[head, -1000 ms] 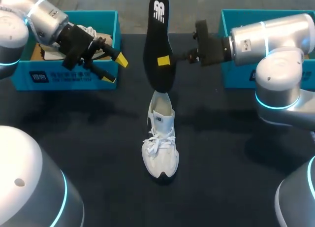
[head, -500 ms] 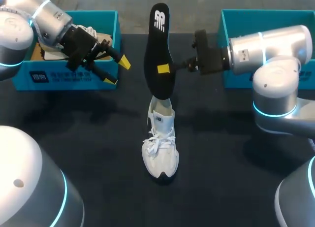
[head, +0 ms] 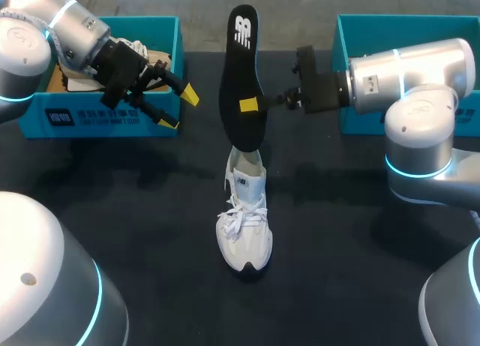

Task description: Take the shoe out of the shoebox, open the shoe tongue, remove and reinsert the insole, then place the shoe into the shoebox

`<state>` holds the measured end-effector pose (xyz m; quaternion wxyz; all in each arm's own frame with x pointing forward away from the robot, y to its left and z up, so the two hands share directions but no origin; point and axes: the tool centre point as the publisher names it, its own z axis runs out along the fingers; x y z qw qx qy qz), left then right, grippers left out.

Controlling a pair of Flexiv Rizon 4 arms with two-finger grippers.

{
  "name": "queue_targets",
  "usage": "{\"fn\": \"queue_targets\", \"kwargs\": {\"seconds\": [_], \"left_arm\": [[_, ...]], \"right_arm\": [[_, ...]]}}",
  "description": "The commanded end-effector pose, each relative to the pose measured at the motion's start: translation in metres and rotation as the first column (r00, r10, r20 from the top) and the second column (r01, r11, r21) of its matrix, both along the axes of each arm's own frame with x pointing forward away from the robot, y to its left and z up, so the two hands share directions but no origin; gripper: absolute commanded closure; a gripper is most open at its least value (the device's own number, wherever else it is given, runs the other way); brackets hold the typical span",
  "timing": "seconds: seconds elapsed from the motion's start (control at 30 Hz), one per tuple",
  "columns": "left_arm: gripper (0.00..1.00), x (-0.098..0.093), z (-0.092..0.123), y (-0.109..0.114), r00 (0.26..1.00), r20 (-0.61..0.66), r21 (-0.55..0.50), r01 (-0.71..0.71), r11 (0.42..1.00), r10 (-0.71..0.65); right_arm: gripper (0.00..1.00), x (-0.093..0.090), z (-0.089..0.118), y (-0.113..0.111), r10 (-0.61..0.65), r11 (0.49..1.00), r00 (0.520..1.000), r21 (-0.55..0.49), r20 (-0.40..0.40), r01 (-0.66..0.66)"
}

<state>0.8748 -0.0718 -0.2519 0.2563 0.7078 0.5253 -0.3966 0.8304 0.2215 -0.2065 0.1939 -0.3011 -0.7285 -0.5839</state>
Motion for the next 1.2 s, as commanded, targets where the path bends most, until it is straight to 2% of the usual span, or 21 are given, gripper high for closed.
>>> {"fn": "queue_targets", "kwargs": {"seconds": [0.03,0.5,0.73,0.97,1.2], "left_arm": [[0.0,-0.001,0.0,0.0,1.0,0.003,0.003,0.0,1.0,0.0],[0.0,-0.001,0.0,0.0,1.0,0.003,0.003,0.0,1.0,0.0],[0.0,-0.001,0.0,0.0,1.0,0.003,0.003,0.0,1.0,0.0],[0.0,0.002,-0.001,-0.006,1.0,0.012,-0.009,-0.01,1.0,0.01],[0.0,0.009,-0.017,-0.021,1.0,-0.008,-0.002,-0.008,1.0,0.008]], "right_arm": [[1.0,0.0,-0.001,0.002,-0.003,1.0,1.0,0.001,0.0,0.003],[1.0,0.0,-0.001,0.002,-0.003,1.0,1.0,0.001,0.0,0.003],[1.0,0.011,-0.016,0.002,0.023,0.997,0.999,-0.068,0.037,-0.021],[1.0,0.024,-0.031,-0.005,0.015,0.998,0.999,-0.064,0.051,-0.012],[1.0,0.026,-0.038,-0.012,-0.017,0.998,0.997,-0.064,0.074,0.022]]}}
